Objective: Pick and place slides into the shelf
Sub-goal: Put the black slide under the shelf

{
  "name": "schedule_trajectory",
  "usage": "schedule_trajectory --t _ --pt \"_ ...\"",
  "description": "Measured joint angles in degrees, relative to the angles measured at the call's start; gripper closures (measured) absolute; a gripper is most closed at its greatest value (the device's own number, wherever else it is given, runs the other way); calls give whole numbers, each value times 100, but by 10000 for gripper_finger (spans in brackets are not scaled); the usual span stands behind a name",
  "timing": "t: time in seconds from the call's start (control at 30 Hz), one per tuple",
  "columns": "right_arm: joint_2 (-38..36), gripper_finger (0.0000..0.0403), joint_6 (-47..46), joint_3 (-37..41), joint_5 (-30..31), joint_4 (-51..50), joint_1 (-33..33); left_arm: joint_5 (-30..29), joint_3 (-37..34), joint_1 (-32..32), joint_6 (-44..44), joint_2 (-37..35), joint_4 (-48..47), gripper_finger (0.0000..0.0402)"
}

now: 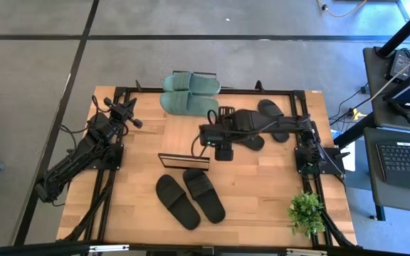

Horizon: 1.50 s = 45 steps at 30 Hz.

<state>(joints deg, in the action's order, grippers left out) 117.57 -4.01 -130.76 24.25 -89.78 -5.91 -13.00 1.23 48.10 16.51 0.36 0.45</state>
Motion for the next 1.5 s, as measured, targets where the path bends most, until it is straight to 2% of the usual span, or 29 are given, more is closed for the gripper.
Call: schedule_trajectory --t 0.07,0.17,0.33,0.63,0.83,1.07,1.3,1.5 --pt "-95 146 -219 243 108 -35 -48 5 0 -2 0 0 -2 401" --pt "-306 146 -553 877 615 -25 -92 7 0 0 0 0 -1 401" --pt "-960 146 -1002 2345 1065 77 16 22 0 -2 0 0 0 401" --pt "-2676 146 -1223 4642 1010 1269 1018 28 1 -4 0 0 0 401" --pt "-3227 146 -1343 5807 822 1933 1827 46 0 -9 11 0 2 401" --pt "-3223 146 -312 6709 786 2223 2529 44 1 -9 11 0 6 401" --pt "-3225 146 133 7215 562 2341 3043 44 0 -9 13 0 22 401" --pt "-3223 146 1095 7717 567 3274 3210 44 0 -9 9 0 22 401"
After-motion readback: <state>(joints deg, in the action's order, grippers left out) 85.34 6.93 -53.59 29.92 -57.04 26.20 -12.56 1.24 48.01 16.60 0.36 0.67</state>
